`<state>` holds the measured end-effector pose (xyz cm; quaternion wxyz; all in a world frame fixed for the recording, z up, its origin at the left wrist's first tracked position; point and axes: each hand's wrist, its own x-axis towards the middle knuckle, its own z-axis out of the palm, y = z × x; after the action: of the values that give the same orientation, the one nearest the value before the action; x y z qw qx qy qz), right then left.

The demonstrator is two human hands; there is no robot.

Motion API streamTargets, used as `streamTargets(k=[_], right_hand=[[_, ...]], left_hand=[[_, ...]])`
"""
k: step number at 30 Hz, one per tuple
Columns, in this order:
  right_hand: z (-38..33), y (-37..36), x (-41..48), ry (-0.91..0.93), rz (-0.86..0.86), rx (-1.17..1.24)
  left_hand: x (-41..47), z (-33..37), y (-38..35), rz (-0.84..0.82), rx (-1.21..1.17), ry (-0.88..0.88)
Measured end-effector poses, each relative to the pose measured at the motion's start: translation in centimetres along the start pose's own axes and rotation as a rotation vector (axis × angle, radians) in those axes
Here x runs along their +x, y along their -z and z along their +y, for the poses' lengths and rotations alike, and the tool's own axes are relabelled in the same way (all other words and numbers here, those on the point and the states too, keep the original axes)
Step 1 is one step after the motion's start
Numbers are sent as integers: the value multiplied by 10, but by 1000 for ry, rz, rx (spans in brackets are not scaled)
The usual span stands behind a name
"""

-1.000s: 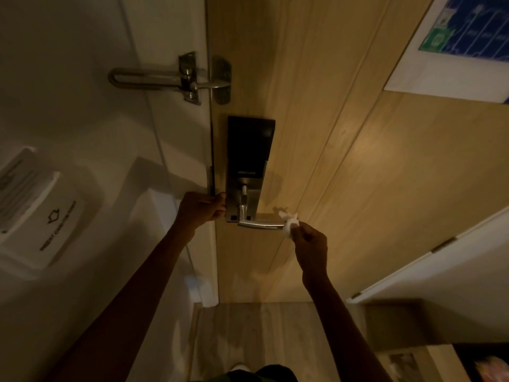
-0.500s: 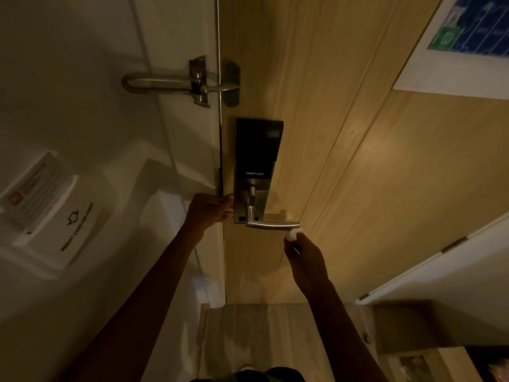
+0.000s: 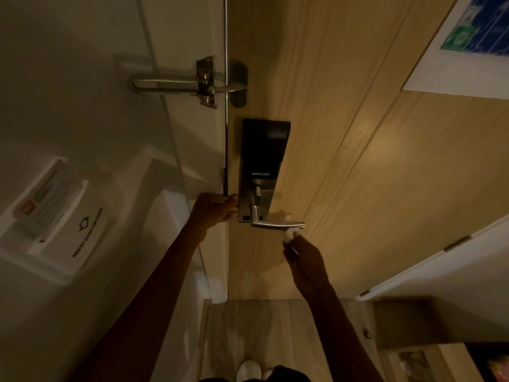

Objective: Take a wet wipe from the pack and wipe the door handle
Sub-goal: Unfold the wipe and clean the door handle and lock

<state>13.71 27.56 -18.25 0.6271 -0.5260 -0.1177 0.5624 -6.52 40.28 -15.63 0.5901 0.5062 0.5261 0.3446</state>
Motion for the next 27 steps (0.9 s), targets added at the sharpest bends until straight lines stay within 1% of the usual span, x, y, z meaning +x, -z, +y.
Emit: streamTargets(k=[2, 5, 8, 9, 10, 12, 16, 19, 22, 25, 27], right_hand=[[-1, 3, -9, 101, 50, -248], [-20, 2, -17, 404, 202, -507], [-32, -23, -10, 761, 165, -850], [-30, -35, -5, 836, 148, -953], [-26, -46, 1, 866, 143, -1029], [-15, -65, 12, 890, 143, -1131], [4, -85, 22, 924, 202, -1192], [7, -78, 30, 848, 269, -1337], [1, -65, 33, 786, 210, -1421], [-6, -66, 35, 773, 172, -1515], [-4, -75, 36, 732, 179, -1487]], left_hand=[[-2, 3, -3, 27, 11, -13], [-3, 4, -3, 32, -20, -15], [-3, 6, 1, 12, 5, -4], [-4, 8, 1, 3, 13, -6], [-5, 10, 2, -5, 17, -10], [-5, 14, 2, -22, 14, -23], [-8, 18, 5, -46, -12, -37], [-13, 21, 3, -43, -38, -46], [-14, 22, 0, -23, -32, -53], [-12, 21, 0, 12, -20, -58], [-12, 20, -1, 13, -25, -51]])
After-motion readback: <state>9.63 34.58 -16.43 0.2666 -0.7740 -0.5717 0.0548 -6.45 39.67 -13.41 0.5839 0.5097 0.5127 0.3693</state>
